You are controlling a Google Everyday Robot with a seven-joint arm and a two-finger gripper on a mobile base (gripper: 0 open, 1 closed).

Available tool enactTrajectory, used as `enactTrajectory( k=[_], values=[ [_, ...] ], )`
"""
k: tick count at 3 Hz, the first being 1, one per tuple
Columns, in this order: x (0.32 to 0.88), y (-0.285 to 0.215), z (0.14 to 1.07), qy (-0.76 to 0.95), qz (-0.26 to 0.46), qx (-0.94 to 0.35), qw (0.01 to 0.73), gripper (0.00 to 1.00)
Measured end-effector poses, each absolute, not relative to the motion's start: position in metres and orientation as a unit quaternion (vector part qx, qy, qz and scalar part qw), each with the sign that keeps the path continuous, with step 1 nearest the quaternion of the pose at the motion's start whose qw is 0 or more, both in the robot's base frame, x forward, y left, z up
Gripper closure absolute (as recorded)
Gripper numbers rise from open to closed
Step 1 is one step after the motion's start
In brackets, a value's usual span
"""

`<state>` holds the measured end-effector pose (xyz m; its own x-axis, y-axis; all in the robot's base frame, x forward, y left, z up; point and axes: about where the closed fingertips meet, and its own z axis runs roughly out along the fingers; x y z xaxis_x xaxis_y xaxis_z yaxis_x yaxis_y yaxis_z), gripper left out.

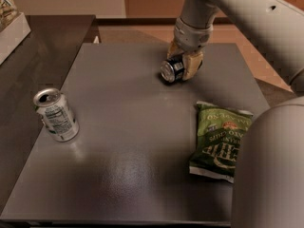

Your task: Place pepsi can upright

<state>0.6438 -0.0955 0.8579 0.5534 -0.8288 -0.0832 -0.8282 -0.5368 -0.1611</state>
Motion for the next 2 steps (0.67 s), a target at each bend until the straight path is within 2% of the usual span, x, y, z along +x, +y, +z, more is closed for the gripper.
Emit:
enactTrajectory(
  k=[1,2],
  values=[
    [0.629,-0.094,0.878,0.427,-0.045,-0.893,0.133,1.0],
    [0.615,-0.084,0.893,0.372,-0.093,-0.905,0.186,1.0]
  ],
)
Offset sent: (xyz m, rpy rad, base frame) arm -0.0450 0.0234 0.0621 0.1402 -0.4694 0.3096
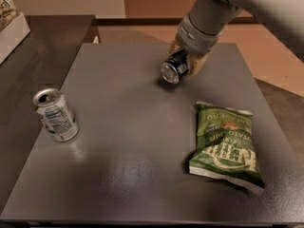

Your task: Place pepsi can upright

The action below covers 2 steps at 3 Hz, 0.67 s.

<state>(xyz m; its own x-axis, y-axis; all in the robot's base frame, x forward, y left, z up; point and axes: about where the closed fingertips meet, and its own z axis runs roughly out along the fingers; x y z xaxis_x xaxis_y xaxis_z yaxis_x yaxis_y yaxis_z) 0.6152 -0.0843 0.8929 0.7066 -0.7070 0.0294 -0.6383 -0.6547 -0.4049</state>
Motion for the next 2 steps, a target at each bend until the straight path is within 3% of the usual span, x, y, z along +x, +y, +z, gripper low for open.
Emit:
enactTrajectory(
  k=[2],
  values=[
    [0.606,-0.06,0.915,0.256,-0.182,-0.91,0.271,1.0]
  ],
)
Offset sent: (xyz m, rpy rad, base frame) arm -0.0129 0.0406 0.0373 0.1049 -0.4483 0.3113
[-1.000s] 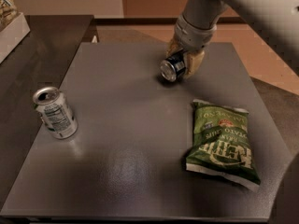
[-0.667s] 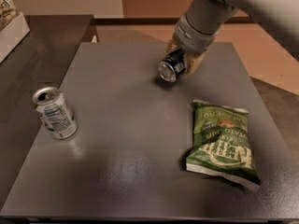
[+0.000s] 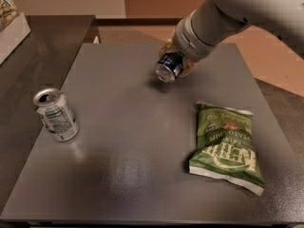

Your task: Place pepsi can upright

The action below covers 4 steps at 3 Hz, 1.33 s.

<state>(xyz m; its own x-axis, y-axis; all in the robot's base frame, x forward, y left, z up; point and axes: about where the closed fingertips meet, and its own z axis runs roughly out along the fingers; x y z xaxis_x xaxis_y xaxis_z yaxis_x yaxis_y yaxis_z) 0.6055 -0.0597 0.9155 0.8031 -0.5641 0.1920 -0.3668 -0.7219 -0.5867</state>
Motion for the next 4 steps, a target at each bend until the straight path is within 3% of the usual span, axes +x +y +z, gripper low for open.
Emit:
enactTrajectory(
  k=[2,4],
  values=[
    [0.611,-0.028,0.926,0.153,-0.279,-0.9,0.298,1.0],
    [0.611,-0.026,0.928,0.139,-0.291,-0.901,0.291,1.0]
  ],
)
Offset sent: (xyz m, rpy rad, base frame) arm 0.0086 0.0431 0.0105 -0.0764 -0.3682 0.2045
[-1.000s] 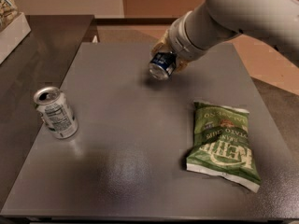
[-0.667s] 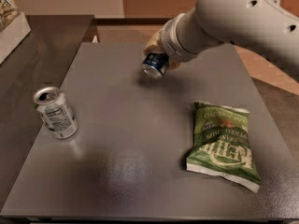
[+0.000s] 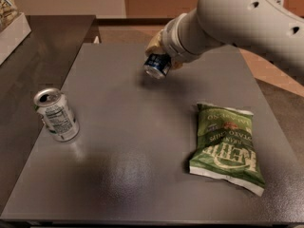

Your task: Place pepsi can upright

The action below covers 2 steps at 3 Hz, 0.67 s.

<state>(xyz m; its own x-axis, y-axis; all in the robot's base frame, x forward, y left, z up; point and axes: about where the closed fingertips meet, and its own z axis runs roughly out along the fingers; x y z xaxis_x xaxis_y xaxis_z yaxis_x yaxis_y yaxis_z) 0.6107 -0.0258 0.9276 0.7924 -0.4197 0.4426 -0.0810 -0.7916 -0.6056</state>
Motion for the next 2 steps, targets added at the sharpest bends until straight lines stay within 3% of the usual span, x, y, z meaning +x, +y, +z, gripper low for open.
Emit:
enactTrajectory(
  k=[2],
  values=[
    [0.6158,-0.0106,0.9363,0.01,-0.353,-0.902,0.247,1.0]
  ],
)
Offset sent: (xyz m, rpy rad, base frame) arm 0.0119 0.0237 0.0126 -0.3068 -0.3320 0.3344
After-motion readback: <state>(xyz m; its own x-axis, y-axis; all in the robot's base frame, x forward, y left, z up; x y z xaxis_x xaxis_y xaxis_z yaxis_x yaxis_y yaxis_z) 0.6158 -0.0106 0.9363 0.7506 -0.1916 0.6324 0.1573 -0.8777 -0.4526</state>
